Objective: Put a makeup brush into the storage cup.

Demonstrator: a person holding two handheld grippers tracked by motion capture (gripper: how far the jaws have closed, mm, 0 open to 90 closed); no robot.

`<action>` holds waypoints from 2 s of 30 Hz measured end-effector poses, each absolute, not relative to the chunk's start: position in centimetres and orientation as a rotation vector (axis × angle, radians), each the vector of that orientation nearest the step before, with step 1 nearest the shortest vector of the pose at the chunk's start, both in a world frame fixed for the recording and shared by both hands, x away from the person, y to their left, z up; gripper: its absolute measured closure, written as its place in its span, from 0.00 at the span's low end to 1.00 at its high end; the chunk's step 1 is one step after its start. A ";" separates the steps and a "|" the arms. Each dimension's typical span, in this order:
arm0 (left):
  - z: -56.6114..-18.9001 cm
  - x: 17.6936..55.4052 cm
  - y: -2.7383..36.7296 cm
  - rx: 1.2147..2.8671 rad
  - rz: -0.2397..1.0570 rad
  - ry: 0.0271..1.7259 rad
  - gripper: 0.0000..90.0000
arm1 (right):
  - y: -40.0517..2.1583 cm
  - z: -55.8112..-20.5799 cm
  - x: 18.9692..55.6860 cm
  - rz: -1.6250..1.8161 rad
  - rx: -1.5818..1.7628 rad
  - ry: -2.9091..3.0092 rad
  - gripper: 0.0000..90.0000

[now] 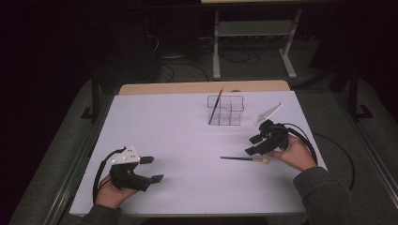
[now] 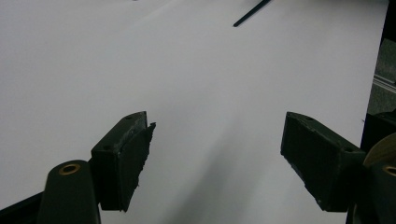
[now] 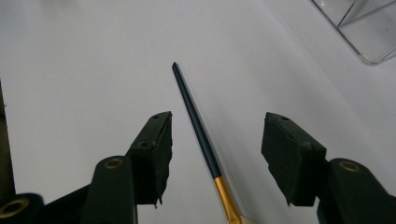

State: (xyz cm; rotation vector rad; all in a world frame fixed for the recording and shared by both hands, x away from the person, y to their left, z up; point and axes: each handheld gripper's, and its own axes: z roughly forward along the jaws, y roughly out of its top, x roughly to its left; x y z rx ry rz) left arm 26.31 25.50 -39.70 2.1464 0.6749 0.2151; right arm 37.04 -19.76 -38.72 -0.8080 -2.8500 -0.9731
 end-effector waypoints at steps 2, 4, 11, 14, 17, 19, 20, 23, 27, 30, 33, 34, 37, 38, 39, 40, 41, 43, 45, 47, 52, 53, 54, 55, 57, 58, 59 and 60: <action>-39.7 26.3 25.5 2.146 0.216 0.674 0.26 | -19.8 -39.0 37.0 -0.962 -0.805 -2.856 0.47; -39.7 26.3 25.5 2.146 0.218 0.672 0.26 | -19.8 -39.2 36.9 -0.954 -0.807 -2.856 0.48; -39.6 26.3 25.6 2.143 0.219 0.673 0.26 | -19.9 -39.8 36.8 -0.928 -0.790 -2.866 0.49; -39.6 26.3 25.6 2.144 0.220 0.672 0.26 | -19.9 -40.0 36.6 -0.924 -0.797 -2.858 0.50; -39.6 26.3 25.5 2.144 0.220 0.671 0.26 | -20.0 -40.3 36.6 -0.918 -0.788 -2.862 0.50; -39.6 26.3 25.5 2.145 0.220 0.671 0.26 | -20.0 -40.5 36.6 -0.915 -0.781 -2.870 0.51; -39.6 26.3 25.5 2.144 0.220 0.671 0.26 | -20.0 -40.5 36.6 -0.910 -0.787 -2.865 0.51; -39.6 26.3 25.5 2.144 0.220 0.671 0.26 | -20.1 -40.6 36.5 -0.903 -0.792 -2.862 0.51; -39.6 26.3 25.5 2.145 0.218 0.671 0.26 | -20.1 -40.9 36.4 -0.890 -0.794 -2.865 0.52; -39.6 26.3 25.5 2.144 0.220 0.671 0.26 | -20.0 -41.1 36.5 -0.890 -0.767 -2.879 0.53; -39.6 26.3 25.5 2.146 0.218 0.671 0.26 | -20.0 -41.1 36.5 -0.885 -0.762 -2.881 0.54; -39.6 26.3 25.5 2.147 0.217 0.672 0.26 | -20.0 -41.1 36.5 -0.881 -0.763 -2.882 0.54; -39.6 26.3 25.5 2.148 0.218 0.670 0.26 | -19.9 -41.2 36.4 -0.872 -0.757 -2.885 0.55; -39.6 26.3 25.5 2.148 0.217 0.671 0.26 | -19.9 -41.2 36.4 -0.867 -0.755 -2.888 0.56; -39.6 26.3 25.5 2.149 0.219 0.667 0.26 | -19.8 -41.2 36.4 -0.867 -0.749 -2.894 0.56; -39.6 26.3 25.5 2.149 0.219 0.667 0.26 | -19.8 -41.3 36.4 -0.863 -0.750 -2.893 0.56; -39.6 26.3 25.5 2.149 0.218 0.667 0.26 | -19.8 -41.3 36.4 -0.860 -0.748 -2.890 0.57; -39.6 26.3 25.5 2.150 0.218 0.666 0.26 | -19.7 -41.3 36.4 -0.847 -0.745 -2.893 0.58; -39.6 26.3 25.5 2.147 0.216 0.672 0.26 | -19.7 -41.4 36.3 -0.849 -0.739 -2.897 0.58; -39.6 26.3 25.5 2.145 0.216 0.671 0.26 | -19.6 -41.4 36.3 -0.844 -0.733 -2.899 0.59; -39.6 26.3 25.5 2.150 0.219 0.665 0.26 | -19.5 -41.5 36.3 -0.829 -0.727 -2.907 0.61; -39.6 26.3 25.5 2.150 0.219 0.665 0.26 | -19.5 -41.6 36.3 -0.827 -0.720 -2.911 0.62; -39.6 26.3 25.5 2.150 0.219 0.665 0.26 | -19.4 -41.6 36.3 -0.823 -0.724 -2.908 0.62; -39.6 26.3 25.5 2.148 0.217 0.668 0.26 | -19.4 -41.7 36.3 -0.822 -0.724 -2.906 0.62; -39.6 26.3 25.5 2.147 0.216 0.671 0.26 | -19.4 -41.8 36.3 -0.816 -0.722 -2.911 0.63; -39.6 26.3 25.5 2.149 0.218 0.667 0.26 | -19.4 -41.9 36.3 -0.812 -0.714 -2.916 0.64; -39.6 26.3 25.5 2.149 0.218 0.667 0.26 | -19.4 -41.9 36.3 -0.803 -0.716 -2.915 0.64; -39.6 26.3 25.5 2.150 0.218 0.667 0.26 | -19.3 -42.0 36.3 -0.795 -0.715 -2.918 0.65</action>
